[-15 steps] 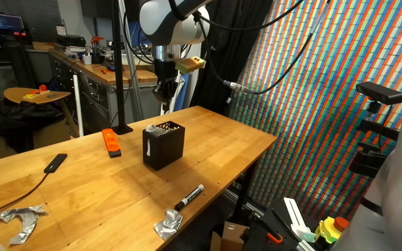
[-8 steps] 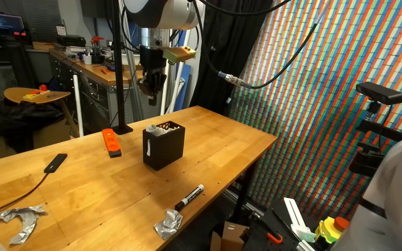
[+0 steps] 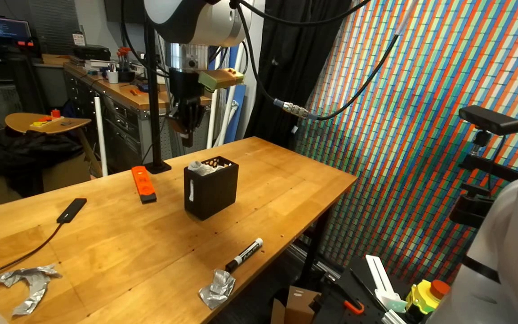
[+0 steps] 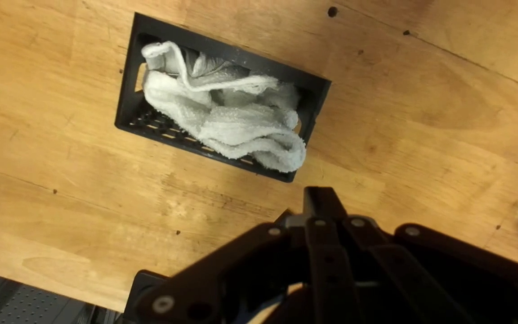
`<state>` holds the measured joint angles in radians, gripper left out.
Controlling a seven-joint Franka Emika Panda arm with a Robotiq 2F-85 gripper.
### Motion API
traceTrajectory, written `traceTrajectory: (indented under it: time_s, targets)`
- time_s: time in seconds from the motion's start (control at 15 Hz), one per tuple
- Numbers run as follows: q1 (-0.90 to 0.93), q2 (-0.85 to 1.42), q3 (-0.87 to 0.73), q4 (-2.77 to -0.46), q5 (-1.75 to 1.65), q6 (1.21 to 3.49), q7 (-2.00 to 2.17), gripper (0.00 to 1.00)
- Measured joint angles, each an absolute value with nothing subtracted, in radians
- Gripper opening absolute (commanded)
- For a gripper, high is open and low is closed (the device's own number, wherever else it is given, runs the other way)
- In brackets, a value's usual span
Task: Pick up the cloth from the table and put it in the box
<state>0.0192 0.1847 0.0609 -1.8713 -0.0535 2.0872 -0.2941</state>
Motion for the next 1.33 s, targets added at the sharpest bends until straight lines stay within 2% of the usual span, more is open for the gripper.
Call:
traceTrajectory:
  time_s: [1.33]
  targets:
    - [-0.029, 0.312, 0.03, -1.879, -0.075, 2.089, -0.304, 0.0]
